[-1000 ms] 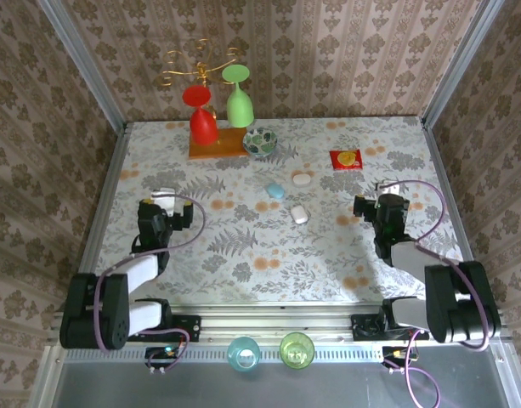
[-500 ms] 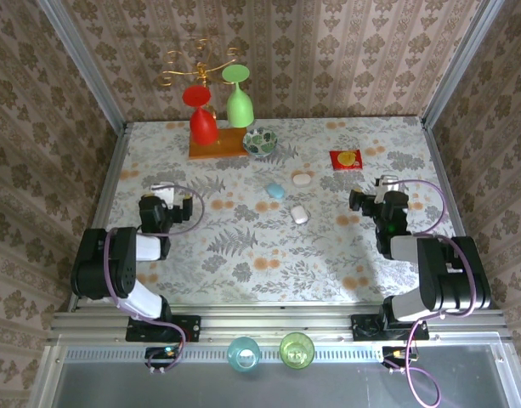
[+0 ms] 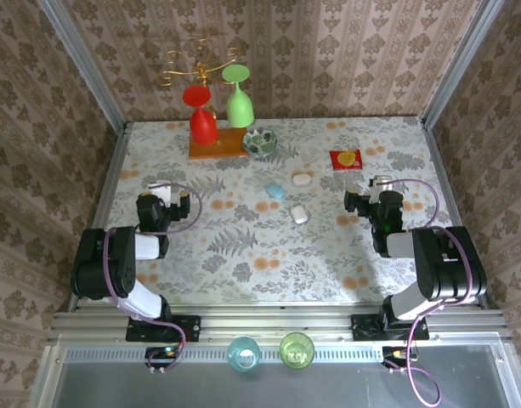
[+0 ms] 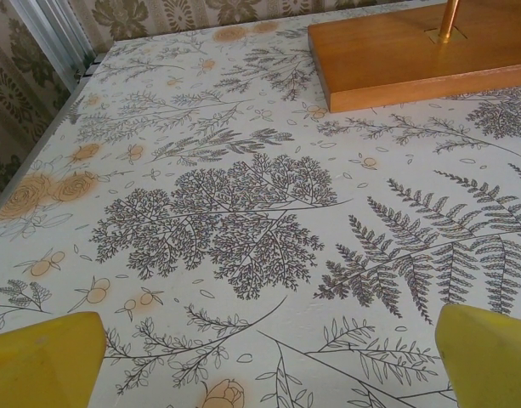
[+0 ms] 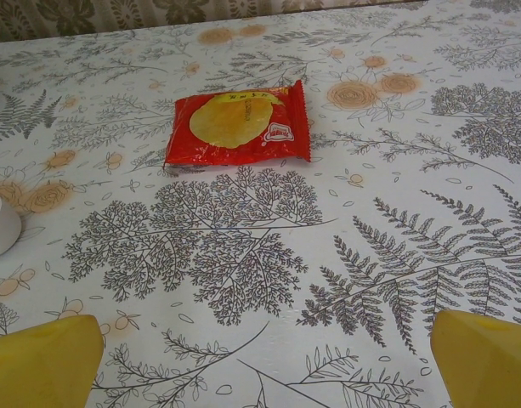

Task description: Insert the wireless bluetooth earbuds into the charging case

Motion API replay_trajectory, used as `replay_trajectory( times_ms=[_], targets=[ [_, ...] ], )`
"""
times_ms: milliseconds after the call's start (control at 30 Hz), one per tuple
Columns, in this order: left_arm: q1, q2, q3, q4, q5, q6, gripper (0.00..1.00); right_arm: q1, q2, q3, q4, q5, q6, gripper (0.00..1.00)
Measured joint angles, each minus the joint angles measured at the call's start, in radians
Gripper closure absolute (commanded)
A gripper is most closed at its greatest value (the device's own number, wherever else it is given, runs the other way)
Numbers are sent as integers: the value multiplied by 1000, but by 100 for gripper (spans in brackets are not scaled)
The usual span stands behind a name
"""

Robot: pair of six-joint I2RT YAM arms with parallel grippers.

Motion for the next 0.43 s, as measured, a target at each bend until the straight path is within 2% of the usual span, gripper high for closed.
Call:
replay_trajectory(
  times_ms=[433],
  targets=[
    [-5,0,1,0,0,0,0,8,0,0,0,0,-3,0]
  ],
)
